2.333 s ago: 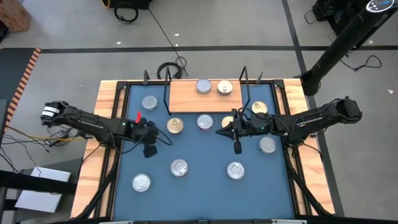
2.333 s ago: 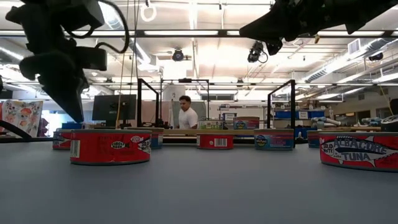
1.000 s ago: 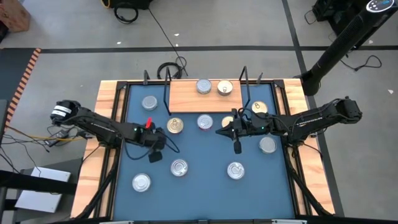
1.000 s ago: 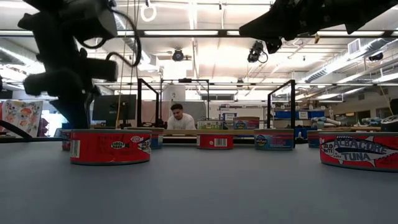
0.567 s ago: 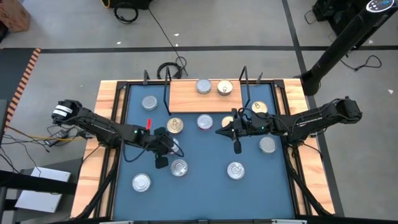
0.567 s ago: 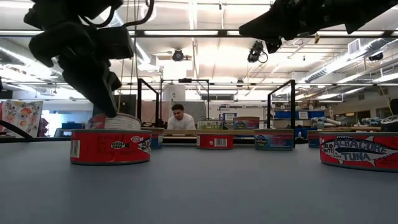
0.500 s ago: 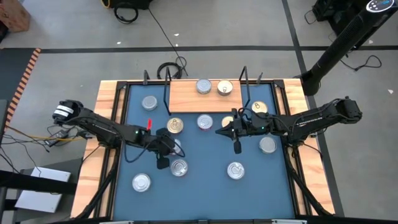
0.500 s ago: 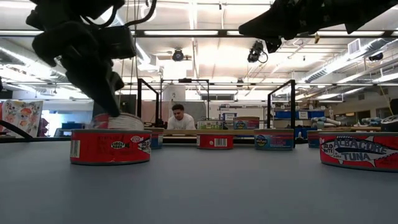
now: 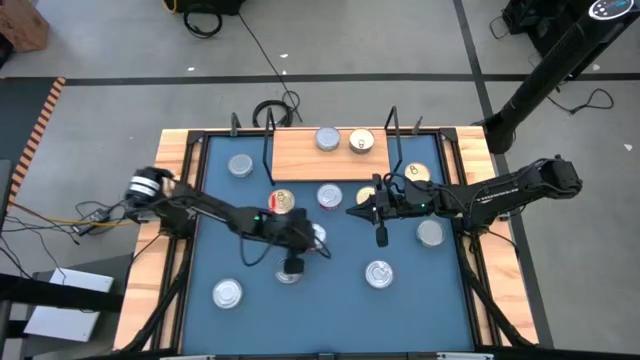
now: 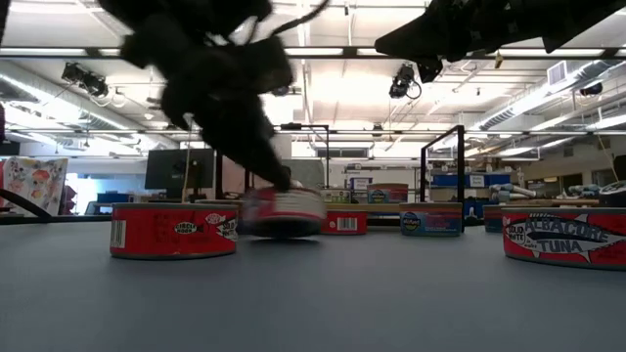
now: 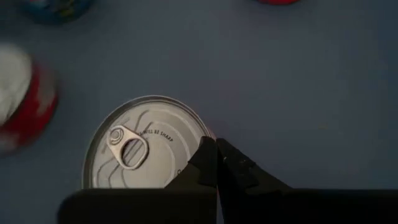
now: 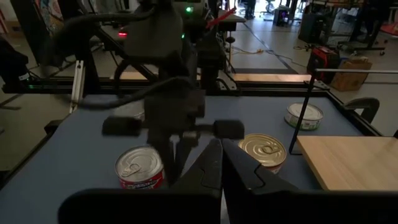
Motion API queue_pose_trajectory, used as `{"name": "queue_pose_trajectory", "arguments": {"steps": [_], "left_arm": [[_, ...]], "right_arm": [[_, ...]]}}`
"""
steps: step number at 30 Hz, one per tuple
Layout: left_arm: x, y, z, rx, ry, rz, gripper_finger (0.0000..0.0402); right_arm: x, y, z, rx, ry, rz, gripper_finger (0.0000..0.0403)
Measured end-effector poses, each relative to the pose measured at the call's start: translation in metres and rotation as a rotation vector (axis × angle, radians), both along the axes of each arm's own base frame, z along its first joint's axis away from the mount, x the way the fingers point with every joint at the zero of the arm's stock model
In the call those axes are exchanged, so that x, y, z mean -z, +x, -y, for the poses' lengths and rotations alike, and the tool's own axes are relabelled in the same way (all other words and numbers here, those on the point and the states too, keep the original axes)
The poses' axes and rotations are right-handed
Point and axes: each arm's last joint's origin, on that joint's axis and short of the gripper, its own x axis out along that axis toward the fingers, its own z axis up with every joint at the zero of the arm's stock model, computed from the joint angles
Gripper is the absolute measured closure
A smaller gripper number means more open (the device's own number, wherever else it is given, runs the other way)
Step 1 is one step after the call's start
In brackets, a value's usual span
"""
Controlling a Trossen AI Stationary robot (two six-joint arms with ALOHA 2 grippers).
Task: Stack canned seafood by type on shelf
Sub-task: Put the red tuna can on the shelf
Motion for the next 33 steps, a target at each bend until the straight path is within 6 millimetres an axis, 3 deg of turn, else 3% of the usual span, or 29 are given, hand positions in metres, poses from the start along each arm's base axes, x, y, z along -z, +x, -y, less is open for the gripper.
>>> {"name": "queue_pose_trajectory", "arguments": {"steps": [6,9,21,33], "left_arm": [[0.015,0.041,0.005,0.097,-0.008,-0.035,0.0401],[0.017,0.051,0.007,0.116,-0.029,-0.047,0.0394],[-0.001,0.058,0.01,0.161,0.043,-0.117,0.0294],[0.013,0.057,0.013,0.142,0.171,-0.126,0.0289]], "right_arm": [[0.0,0.0,0.0,0.0,0.0,0.0,0.0392],[0.0,0.0,0.0,0.0,0.0,0.0,0.0392],[0.001,0.0,0.0,0.0,-0.001,-0.006,0.0392],[0.001,0.0,0.0,-0.004,-0.019,-0.006,0.0392]]}}
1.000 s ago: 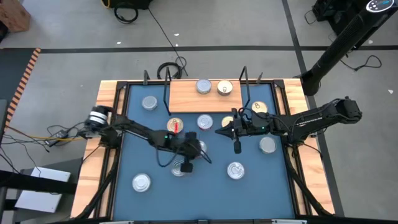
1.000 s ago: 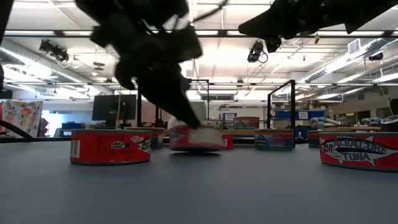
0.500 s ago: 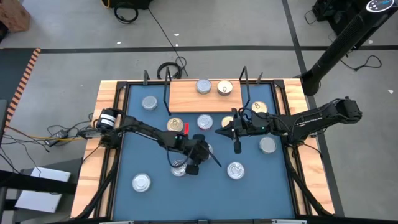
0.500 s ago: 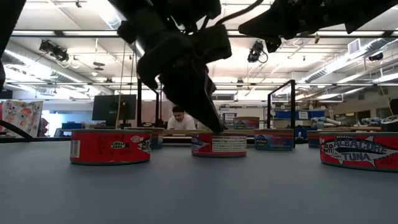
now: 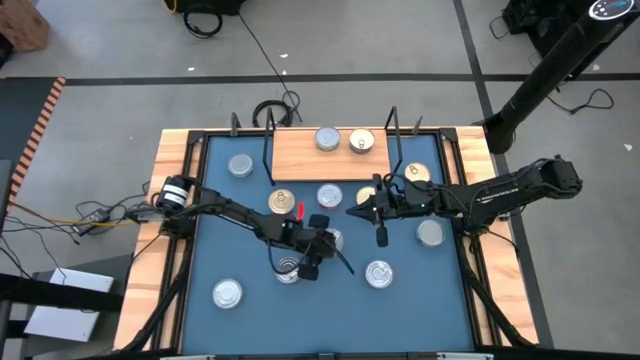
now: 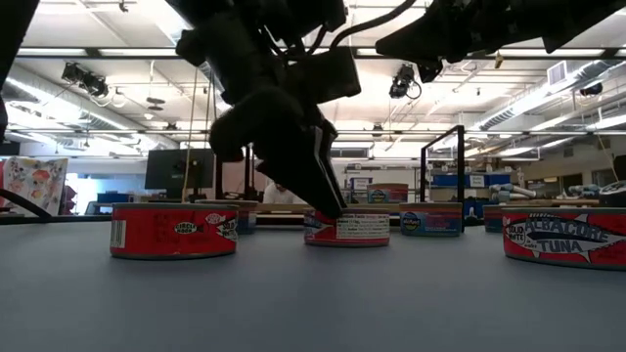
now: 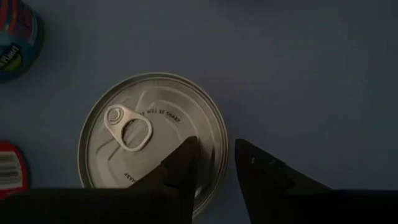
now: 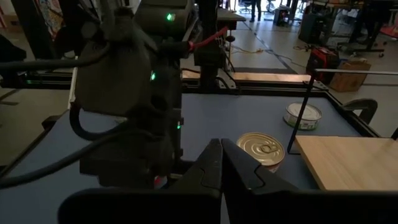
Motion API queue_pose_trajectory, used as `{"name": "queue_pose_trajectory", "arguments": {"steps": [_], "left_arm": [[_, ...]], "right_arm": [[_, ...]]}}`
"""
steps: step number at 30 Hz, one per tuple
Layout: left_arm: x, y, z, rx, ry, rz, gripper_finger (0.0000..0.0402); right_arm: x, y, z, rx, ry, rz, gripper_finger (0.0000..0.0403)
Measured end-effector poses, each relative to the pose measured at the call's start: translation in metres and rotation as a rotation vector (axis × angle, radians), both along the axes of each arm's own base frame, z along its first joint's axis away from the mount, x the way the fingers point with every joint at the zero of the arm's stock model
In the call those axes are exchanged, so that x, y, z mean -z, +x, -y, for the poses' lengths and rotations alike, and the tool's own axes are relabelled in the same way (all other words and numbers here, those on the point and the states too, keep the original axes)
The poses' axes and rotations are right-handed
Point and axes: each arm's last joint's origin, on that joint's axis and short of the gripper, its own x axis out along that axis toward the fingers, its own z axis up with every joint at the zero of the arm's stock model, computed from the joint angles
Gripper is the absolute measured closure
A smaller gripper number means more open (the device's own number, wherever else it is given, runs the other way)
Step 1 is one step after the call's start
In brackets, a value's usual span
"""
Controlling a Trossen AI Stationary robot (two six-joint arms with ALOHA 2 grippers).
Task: Stack canned seafood by type on shelf
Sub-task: Put the red tuna can on the shelf
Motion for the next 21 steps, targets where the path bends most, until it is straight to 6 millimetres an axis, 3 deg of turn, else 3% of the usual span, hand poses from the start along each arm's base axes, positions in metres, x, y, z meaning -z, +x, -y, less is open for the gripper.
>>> {"name": "queue_pose_trajectory", "arguments": {"steps": [5,11,16,21], "left_arm": [[0.003,0.0,0.003,0.006,0.04,-0.002,0.0321],[0.001,-0.002,0.008,0.067,0.109,-0.004,0.0389],[-0.007,-0.005,0.009,0.093,0.056,-0.016,0.0397],[-0.032,-0.007,0.011,0.115,-0.044,0.048,0.04]], "right_arm": [[0.0,0.0,0.0,0.0,0.0,-0.001,0.0392],[0.0,0.0,0.0,-0.001,0.0,0.0,0.0392],[0.0,0.0,0.0,0.0,0.0,-0.002,0.0392],[0.001,0.0,0.0,0.0,-0.001,-0.008,0.0392]]}}
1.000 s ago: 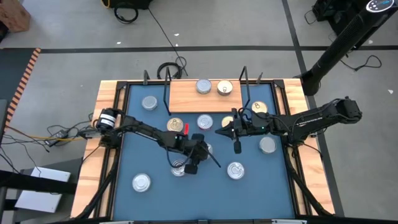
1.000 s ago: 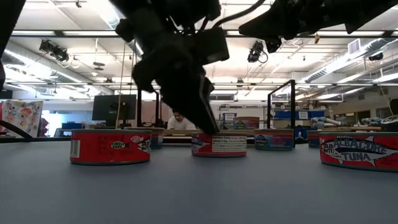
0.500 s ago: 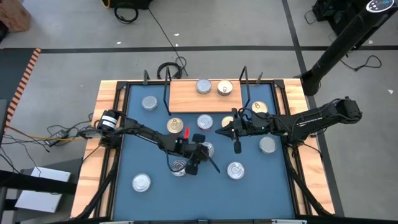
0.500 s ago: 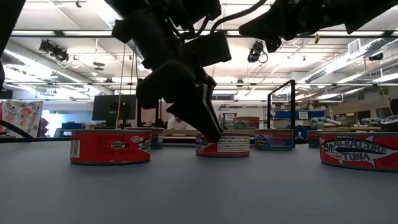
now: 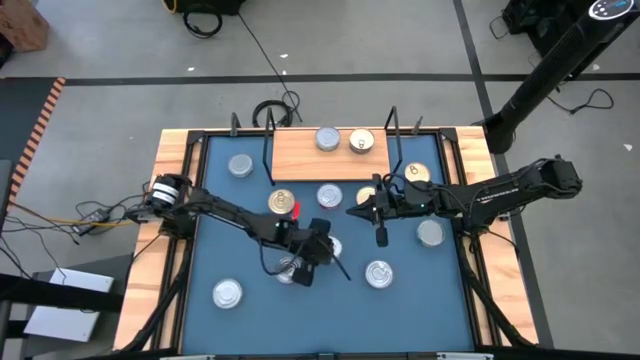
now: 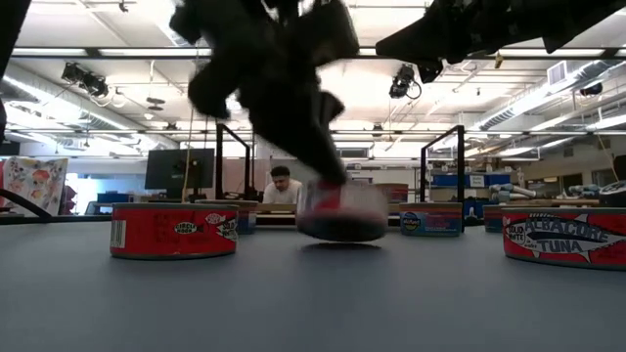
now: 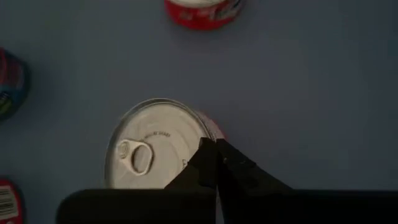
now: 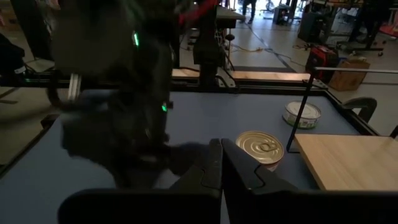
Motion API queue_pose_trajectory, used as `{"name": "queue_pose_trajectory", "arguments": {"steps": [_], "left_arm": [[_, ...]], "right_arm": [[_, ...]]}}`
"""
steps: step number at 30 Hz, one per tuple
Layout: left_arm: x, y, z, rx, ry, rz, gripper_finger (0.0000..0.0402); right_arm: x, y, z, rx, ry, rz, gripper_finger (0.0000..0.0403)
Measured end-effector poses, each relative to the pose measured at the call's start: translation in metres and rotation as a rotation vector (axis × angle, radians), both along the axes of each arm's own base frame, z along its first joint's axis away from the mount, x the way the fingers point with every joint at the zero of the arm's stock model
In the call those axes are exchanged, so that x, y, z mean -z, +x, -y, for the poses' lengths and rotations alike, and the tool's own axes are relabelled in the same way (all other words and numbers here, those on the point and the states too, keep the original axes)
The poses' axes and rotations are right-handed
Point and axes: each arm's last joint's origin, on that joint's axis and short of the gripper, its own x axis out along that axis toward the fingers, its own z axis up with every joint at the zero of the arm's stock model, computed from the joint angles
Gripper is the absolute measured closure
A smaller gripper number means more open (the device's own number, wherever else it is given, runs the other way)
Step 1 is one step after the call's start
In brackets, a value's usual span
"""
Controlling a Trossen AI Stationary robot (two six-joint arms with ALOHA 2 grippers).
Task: Stack canned seafood by type on shelf
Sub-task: Put the red tuna can on the shelf
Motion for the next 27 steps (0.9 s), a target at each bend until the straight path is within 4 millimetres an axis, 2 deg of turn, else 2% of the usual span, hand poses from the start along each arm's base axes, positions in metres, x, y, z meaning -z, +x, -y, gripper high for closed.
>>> {"name": "queue_pose_trajectory", "arguments": {"steps": [8,18,21,27], "left_arm": [[-0.026,-0.004,-0.017,-0.072,-0.111,0.048,0.04],[-0.036,0.003,-0.025,-0.028,-0.366,0.104,0.0401],[-0.031,0.003,-0.027,-0.011,-0.458,0.132,0.0401],[-0.008,-0.006,-0.039,-0.052,-0.634,0.163,0.0401]], "right_arm": [[0.0,0.0,0.0,0.0,0.0,0.001,0.0392],[0.0,0.0,0.0,0.0,0.0,-0.002,0.0392],[0.0,0.0,0.0,0.0,0.0,-0.002,0.0392],[0.0,0.0,0.0,0.0,0.0,-0.002,0.0392]]}}
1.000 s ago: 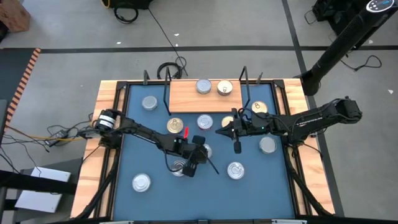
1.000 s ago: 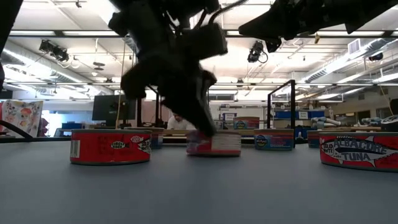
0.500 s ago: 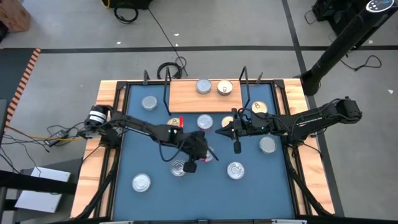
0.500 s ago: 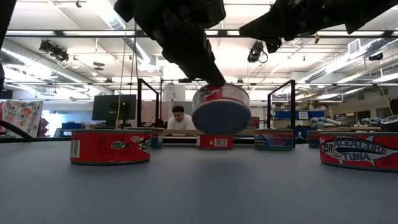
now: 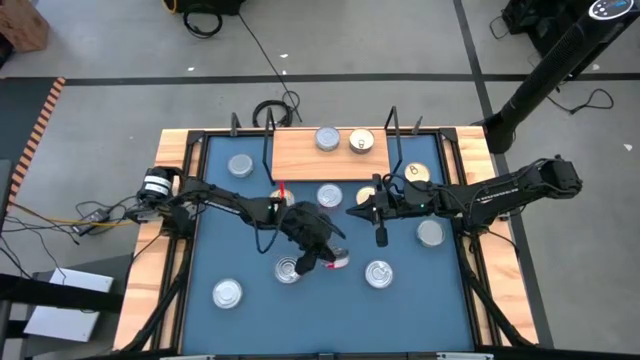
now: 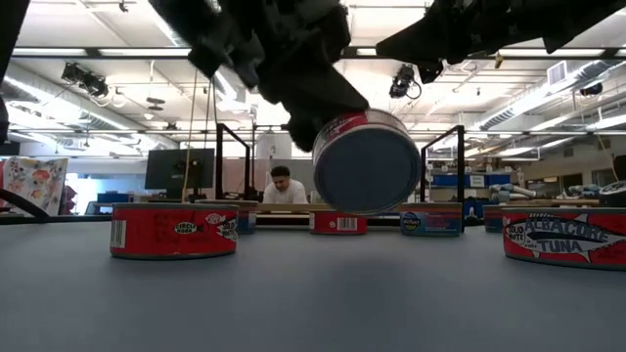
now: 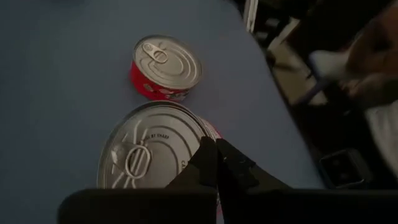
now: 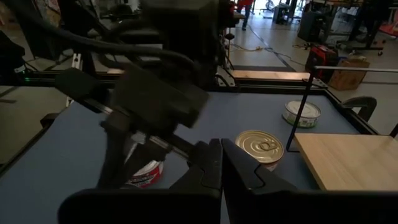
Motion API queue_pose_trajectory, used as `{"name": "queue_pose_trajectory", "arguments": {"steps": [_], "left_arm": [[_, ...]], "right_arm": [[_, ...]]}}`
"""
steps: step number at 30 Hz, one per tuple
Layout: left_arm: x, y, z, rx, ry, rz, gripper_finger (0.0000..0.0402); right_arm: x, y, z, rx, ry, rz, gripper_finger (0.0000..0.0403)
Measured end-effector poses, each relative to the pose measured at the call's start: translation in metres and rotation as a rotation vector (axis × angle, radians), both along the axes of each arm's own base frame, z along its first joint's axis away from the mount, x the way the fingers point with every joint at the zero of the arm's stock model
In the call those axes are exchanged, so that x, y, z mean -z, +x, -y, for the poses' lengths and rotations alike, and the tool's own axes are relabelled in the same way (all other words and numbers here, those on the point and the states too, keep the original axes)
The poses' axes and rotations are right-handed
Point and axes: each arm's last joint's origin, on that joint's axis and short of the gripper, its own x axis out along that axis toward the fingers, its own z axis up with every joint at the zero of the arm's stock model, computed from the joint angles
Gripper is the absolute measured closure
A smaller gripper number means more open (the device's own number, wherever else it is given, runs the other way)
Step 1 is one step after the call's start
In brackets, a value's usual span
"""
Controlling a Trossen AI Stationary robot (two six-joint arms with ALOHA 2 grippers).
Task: Stack canned seafood by type on shelf
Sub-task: Put the red tuna can on the shelf
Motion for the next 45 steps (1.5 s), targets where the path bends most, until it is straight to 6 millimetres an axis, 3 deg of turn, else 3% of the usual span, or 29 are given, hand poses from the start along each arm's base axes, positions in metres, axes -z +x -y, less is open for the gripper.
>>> {"name": "queue_pose_trajectory", "arguments": {"steps": [7,14,31,45], "left_arm": [[0.021,-0.014,-0.015,-0.062,-0.17,0.03,0.0401],[0.039,-0.027,-0.029,-0.139,-0.184,0.001,0.0401],[0.04,-0.028,-0.031,-0.148,-0.172,0.014,0.04],[0.04,-0.028,-0.032,-0.163,-0.132,0.029,0.0352]], "right_arm": [[0.0,0.0,0.0,0.0,0.0,0.0,0.0392],[0.0,0.0,0.0,0.0,0.0,0.0,0.0392],[0.0,0.0,0.0,0.0,0.0,0.0,0.0392],[0.0,0.0,0.0,0.0,0.0,0.0,0.0392]]}}
